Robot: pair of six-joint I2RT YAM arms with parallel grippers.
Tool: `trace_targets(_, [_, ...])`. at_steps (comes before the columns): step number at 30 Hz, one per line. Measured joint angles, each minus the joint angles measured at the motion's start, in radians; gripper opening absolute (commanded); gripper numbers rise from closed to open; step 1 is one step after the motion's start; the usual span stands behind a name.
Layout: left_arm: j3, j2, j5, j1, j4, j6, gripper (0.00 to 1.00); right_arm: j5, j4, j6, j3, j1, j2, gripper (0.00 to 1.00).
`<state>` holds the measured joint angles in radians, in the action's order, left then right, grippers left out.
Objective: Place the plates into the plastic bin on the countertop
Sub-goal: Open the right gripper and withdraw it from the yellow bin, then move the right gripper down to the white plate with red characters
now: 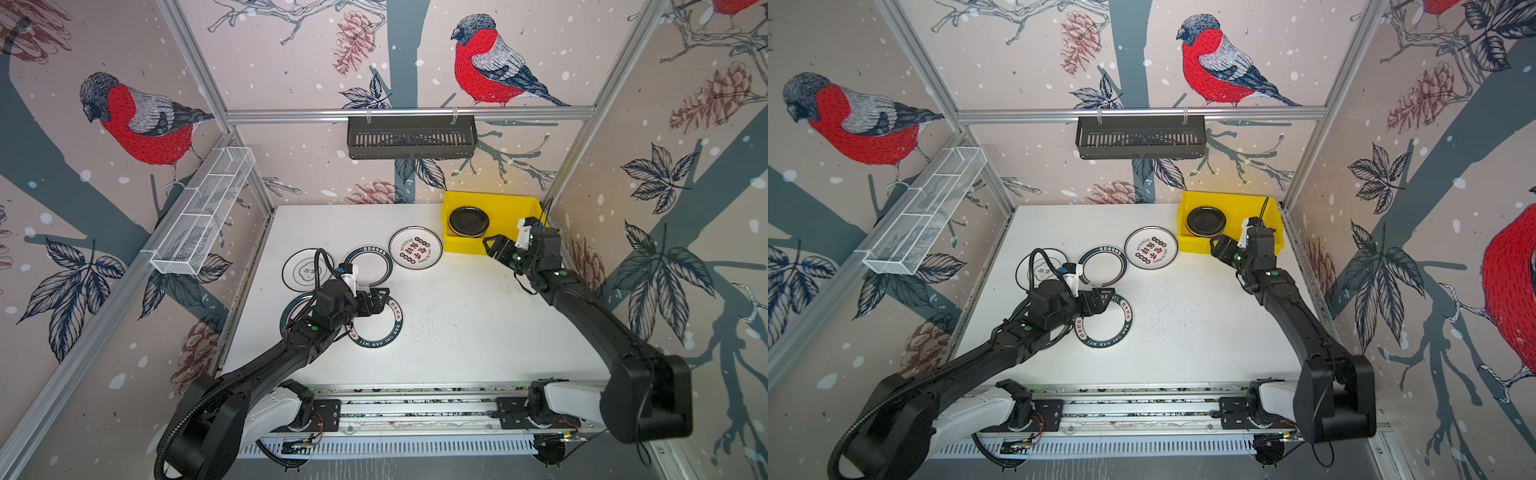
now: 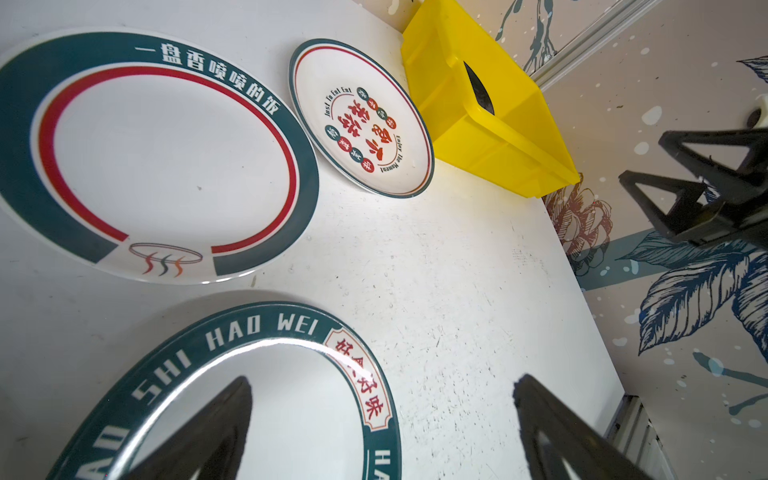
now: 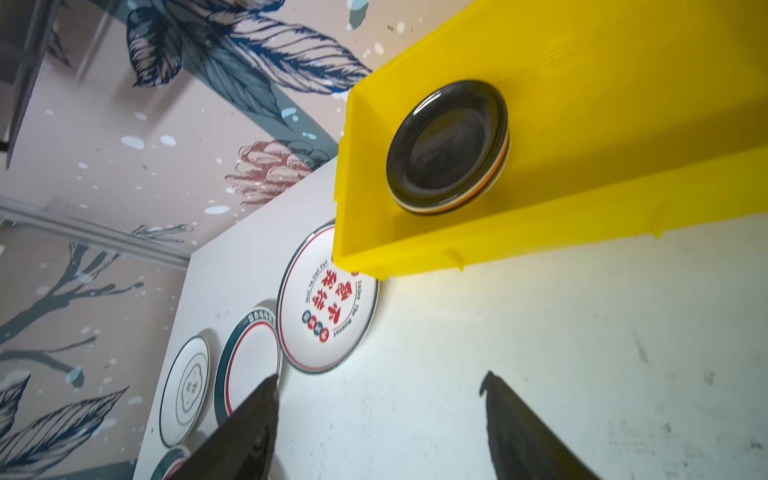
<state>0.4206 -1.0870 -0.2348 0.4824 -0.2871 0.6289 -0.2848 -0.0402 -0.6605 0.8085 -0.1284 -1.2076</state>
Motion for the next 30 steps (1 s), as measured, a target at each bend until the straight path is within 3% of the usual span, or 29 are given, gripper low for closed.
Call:
trace_targets(6, [0.001,-0.003,-0.001,0.000,-0.017,-0.001,0.97,-0.026,0.130,-0.089,-0.257,-0.150,0.084,0.80])
trace_targets(12, [0.000,-0.007,-0.001,0.000,-0.022,-0.001,0.97,-0.020,0.362,-0.180,-0.317,-0.301,-0.114,0.78])
trace_targets(22, [-0.014,0.038,0.000,0.000,-0.016,-0.008,0.97,0.033,0.706,-0.282,-0.209,-0.431,-0.462,0.67])
trace_targets(30, [-0.021,0.083,0.028,0.000,0.016,-0.018,0.97,0.113,0.750,-0.308,-0.080,-0.452,-0.577,0.53])
